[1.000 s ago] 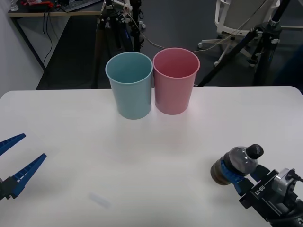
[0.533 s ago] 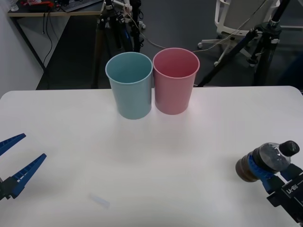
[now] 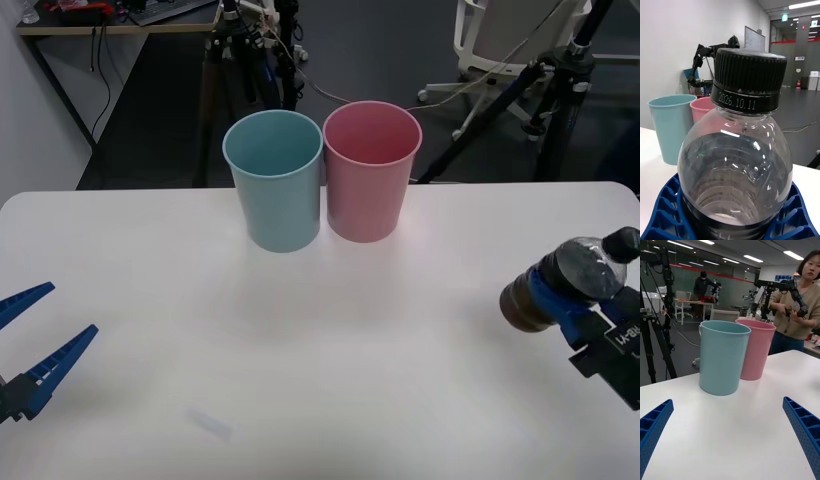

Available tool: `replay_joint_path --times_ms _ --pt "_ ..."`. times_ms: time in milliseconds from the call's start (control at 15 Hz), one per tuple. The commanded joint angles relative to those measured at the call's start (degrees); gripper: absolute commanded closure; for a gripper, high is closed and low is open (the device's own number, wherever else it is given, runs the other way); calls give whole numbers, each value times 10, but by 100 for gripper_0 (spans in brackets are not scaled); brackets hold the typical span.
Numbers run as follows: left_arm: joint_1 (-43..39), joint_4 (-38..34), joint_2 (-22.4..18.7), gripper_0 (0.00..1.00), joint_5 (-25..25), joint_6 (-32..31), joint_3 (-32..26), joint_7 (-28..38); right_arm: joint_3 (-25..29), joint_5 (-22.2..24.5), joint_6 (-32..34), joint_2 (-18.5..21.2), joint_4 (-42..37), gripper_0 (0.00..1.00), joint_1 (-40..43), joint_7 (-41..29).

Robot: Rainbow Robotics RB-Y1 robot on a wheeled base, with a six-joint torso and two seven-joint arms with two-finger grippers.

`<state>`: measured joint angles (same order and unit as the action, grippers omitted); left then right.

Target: Grasp the object on the table and drop it into the matching bin: aluminum can to the light blue bin, PET bottle to the pink bin.

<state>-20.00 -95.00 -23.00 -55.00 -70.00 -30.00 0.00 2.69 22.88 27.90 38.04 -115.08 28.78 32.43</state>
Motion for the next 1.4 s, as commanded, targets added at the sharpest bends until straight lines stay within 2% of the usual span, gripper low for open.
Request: replay_joint_path --times_ms 67,333,467,733,800,1067,1400 --pt "0 0 0 0 0 0 0 0 -8 -48 -75 48 -52 100 -6 -4" --pt "0 0 0 0 0 0 0 0 -8 -129 -191 131 -137 100 -19 -5" --pt "0 0 0 0 0 0 0 0 -6 -149 -246 158 -165 100 -49 -7" --pt "0 0 0 0 0 0 0 0 -30 -164 -318 177 -174 100 -145 -22" --pt "0 0 0 0 0 0 0 0 -44 -170 -340 189 -173 100 -174 -26" --pt "0 0 0 0 0 0 0 0 -117 -259 -432 235 -161 100 -327 -32" --pt "0 0 0 0 0 0 0 0 -227 -261 -486 224 -81 100 -505 -32"
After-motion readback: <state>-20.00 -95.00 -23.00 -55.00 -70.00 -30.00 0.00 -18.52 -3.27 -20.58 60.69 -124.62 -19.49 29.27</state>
